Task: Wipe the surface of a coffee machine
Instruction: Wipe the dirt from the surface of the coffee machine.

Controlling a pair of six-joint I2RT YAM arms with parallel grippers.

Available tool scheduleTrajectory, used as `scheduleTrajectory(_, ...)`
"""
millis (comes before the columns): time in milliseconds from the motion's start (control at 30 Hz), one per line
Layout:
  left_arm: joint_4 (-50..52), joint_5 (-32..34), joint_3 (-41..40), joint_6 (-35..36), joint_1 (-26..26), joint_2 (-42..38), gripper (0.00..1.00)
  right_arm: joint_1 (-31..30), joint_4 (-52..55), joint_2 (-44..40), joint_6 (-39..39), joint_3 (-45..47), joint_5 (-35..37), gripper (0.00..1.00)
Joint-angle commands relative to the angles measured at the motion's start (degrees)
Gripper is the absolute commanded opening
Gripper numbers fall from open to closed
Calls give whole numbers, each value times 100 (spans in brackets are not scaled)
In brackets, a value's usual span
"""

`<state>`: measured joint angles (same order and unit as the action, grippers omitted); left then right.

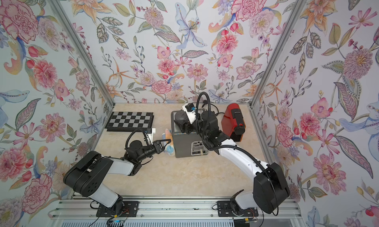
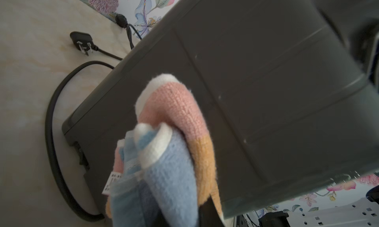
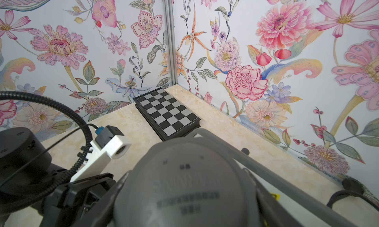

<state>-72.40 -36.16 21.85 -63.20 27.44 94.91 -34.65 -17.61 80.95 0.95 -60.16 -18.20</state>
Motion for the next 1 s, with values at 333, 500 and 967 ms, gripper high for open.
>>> scheduleTrajectory(333,451,-155,624,71,279,978,0,-215,336,111,-1288,171,-822,15)
scheduleTrajectory(500,581,-434,1450,-108,58,1537,0,-217,340,87,-1299,168,-904,15)
scheduleTrajectory(967,954,-1429,3589,-186,-305,2239,0,-526,169,167,-1503,255,-1068,15)
